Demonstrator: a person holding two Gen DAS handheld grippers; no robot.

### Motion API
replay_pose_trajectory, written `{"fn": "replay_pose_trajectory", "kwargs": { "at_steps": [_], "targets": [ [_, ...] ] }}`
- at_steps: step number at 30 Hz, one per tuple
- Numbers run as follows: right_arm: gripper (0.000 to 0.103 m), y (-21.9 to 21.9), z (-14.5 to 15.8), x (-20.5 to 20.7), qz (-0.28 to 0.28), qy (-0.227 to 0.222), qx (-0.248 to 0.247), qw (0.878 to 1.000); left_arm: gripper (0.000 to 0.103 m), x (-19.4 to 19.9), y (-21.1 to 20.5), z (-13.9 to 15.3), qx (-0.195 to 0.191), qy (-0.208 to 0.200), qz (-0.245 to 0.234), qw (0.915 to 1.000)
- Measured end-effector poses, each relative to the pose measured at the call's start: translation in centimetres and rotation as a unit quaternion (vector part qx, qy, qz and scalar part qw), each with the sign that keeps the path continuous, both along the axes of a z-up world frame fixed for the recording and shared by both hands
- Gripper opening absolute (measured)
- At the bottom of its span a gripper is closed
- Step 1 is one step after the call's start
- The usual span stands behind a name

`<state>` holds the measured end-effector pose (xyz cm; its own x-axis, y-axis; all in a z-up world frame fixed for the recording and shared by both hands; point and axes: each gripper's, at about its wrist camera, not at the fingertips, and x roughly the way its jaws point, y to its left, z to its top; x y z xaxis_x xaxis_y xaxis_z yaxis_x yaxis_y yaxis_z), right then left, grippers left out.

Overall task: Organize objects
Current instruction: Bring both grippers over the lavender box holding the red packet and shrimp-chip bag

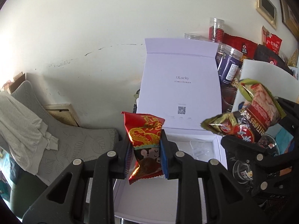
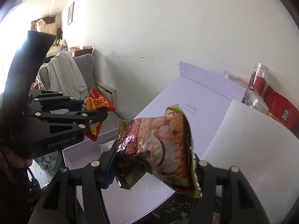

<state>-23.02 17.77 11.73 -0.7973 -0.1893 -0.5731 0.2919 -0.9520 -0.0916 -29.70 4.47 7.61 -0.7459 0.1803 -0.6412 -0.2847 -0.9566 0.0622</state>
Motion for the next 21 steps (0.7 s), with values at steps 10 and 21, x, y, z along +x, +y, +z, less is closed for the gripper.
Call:
{"fn": "replay_pose_trajectory", "kwargs": {
  "at_steps": [10,21],
  "targets": [
    [0.059,0.2,-2.5,-3.4,-0.021,-0.045,-0.021,0.999,0.025,-3.2,-0.4,-2.8,0.003,-0.029,0.006,0.9995],
    [0.059,-0.3,-5.1,-5.2,-0.033,-0.104,-0.047,0.993,0.025,-5.1,-0.2,-5.8,0.011,-0.088,-0.007,0.9961]
  ]
}}
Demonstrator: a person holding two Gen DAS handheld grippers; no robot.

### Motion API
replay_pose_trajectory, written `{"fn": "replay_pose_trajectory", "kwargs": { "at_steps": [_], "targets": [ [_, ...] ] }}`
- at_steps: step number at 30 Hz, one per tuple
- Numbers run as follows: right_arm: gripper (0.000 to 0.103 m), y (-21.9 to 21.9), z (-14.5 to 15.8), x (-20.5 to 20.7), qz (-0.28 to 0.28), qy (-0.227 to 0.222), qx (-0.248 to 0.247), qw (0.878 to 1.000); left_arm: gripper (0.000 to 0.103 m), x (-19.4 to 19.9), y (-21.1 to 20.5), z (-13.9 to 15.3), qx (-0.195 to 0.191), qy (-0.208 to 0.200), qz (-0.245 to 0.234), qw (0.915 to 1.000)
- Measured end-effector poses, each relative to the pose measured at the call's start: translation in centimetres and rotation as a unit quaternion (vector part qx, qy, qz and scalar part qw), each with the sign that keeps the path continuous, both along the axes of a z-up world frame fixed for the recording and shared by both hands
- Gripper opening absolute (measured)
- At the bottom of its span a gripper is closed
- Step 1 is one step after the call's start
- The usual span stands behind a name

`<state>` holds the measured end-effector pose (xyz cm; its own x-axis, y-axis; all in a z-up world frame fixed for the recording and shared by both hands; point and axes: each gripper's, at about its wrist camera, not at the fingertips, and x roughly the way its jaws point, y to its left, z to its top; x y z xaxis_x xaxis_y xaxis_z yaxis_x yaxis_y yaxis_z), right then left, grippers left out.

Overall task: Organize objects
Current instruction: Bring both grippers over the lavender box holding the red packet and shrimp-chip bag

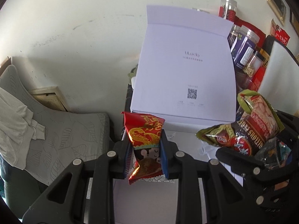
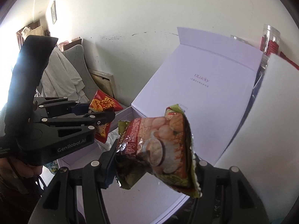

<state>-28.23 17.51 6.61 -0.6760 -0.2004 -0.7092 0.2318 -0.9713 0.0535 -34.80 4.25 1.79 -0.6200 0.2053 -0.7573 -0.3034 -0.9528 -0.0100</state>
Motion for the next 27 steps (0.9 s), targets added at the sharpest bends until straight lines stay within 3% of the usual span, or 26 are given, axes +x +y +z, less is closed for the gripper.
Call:
{"fn": "replay_pose_trajectory", "kwargs": {
  "at_steps": [11,27],
  "targets": [
    [0.059,-1.8,-3.4,-0.6,-0.002,-0.044,0.035,0.998,0.025,-0.8,1.7,-2.9,-0.021,-0.041,-0.027,0.9985],
    [0.059,-0.7,-6.1,-2.4,-0.024,-0.093,0.022,0.995,0.026,-1.4,2.3,-4.8,-0.023,-0.068,-0.028,0.997]
  ]
}}
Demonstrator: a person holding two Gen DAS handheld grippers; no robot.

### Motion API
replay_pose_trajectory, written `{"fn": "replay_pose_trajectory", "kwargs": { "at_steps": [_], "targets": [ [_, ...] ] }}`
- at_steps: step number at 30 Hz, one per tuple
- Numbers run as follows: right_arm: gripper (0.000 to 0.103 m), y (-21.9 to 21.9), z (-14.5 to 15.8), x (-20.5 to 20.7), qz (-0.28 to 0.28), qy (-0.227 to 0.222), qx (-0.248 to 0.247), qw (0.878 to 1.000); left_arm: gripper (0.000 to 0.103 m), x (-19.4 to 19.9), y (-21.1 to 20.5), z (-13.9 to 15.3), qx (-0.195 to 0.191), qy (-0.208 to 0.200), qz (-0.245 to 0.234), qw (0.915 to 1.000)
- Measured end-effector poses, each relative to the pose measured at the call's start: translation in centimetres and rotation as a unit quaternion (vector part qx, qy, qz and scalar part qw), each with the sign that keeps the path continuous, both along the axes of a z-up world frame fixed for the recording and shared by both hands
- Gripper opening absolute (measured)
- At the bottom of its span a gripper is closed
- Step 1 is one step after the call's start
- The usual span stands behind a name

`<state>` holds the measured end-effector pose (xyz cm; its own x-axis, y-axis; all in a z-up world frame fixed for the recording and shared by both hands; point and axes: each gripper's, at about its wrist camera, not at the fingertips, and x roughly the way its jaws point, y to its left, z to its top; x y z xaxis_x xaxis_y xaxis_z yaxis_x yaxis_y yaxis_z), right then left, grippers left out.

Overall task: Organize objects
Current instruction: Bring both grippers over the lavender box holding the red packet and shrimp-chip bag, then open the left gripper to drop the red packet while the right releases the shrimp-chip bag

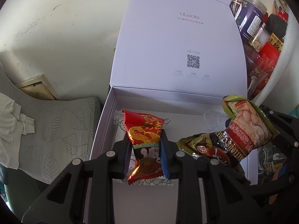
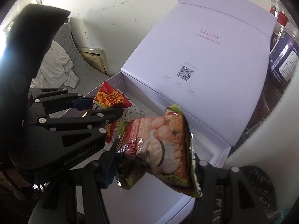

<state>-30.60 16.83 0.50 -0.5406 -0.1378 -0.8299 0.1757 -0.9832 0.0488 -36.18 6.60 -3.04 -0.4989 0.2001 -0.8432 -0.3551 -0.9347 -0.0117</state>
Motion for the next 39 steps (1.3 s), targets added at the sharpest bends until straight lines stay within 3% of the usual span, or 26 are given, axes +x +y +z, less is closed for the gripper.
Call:
{"fn": "replay_pose_trajectory", "kwargs": {
  "at_steps": [6,8,9,10,21,33,39],
  "targets": [
    [0.06,-0.2,-0.4,-0.6,-0.013,-0.011,0.009,1.0,0.033,-0.4,-0.5,-0.3,0.005,-0.003,0.005,1.0],
    [0.06,-0.1,-0.5,-0.7,-0.017,-0.013,0.011,1.0,0.047,-0.7,-0.6,-0.5,0.001,-0.009,0.01,0.9999],
    [0.06,-0.1,-0.5,-0.8,-0.019,-0.013,0.012,1.0,0.06,-0.9,-0.7,-0.8,-0.003,-0.017,0.017,0.9997],
    [0.061,-0.2,-0.4,-0.5,-0.02,-0.012,0.013,1.0,0.061,-1.2,-0.9,-1.1,-0.004,-0.026,0.025,0.9993],
    [0.067,-0.1,-0.5,-0.6,-0.033,-0.013,0.027,0.999,0.061,-1.3,-1.4,-1.1,0.004,-0.038,0.027,0.9989],
    [0.071,0.3,2.0,0.9,-0.049,0.025,0.039,0.998,0.061,-0.4,-2.5,1.5,0.015,-0.015,0.029,0.9994],
    [0.075,0.6,3.5,1.3,-0.056,0.049,0.05,0.996,0.061,0.9,-2.1,3.6,0.007,0.018,0.035,0.9992]
  ]
}}
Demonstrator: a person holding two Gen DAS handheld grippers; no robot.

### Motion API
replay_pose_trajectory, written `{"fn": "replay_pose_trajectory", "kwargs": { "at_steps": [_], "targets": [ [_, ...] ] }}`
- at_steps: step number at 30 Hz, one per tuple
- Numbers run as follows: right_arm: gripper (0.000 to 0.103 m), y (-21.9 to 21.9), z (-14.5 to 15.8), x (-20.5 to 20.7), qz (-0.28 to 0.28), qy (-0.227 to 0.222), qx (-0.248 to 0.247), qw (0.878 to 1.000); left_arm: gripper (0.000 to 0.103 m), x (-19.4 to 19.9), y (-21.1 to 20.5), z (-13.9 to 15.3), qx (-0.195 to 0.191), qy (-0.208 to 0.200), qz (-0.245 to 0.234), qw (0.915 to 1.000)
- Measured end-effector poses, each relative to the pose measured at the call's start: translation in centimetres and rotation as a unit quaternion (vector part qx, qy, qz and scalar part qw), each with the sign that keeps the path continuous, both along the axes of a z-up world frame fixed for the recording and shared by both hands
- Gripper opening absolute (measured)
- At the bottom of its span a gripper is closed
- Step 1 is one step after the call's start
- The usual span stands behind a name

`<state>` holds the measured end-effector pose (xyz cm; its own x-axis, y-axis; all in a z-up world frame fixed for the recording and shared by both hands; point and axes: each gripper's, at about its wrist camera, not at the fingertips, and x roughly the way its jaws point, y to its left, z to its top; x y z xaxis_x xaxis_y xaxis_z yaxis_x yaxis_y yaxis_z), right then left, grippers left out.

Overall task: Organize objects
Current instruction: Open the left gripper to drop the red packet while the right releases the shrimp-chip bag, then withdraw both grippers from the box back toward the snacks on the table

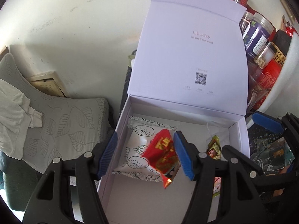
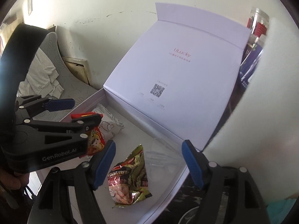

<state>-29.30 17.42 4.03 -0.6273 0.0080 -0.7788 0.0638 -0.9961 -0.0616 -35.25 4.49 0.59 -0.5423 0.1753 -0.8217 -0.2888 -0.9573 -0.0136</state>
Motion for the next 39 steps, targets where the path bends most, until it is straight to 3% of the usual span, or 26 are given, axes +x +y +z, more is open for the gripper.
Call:
{"fn": "replay_pose_trajectory", "kwargs": {
  "at_steps": [10,32,33,39],
  "targets": [
    [0.076,0.5,3.1,1.9,0.0,0.044,0.0,0.999,0.061,0.8,-2.0,3.6,0.006,0.04,0.032,0.9987],
    [0.078,0.7,8.5,10.1,-0.009,0.093,-0.001,0.996,0.07,10.4,-2.1,9.0,0.013,0.085,0.051,0.995],
    [0.078,0.7,8.8,10.6,-0.009,0.096,0.0,0.995,0.07,10.9,-2.1,9.4,0.009,0.093,0.088,0.9918],
    [0.078,0.7,10.4,13.3,-0.012,0.109,0.003,0.994,0.073,14.1,-2.1,11.4,0.015,0.116,0.075,0.9903]
  ]
}}
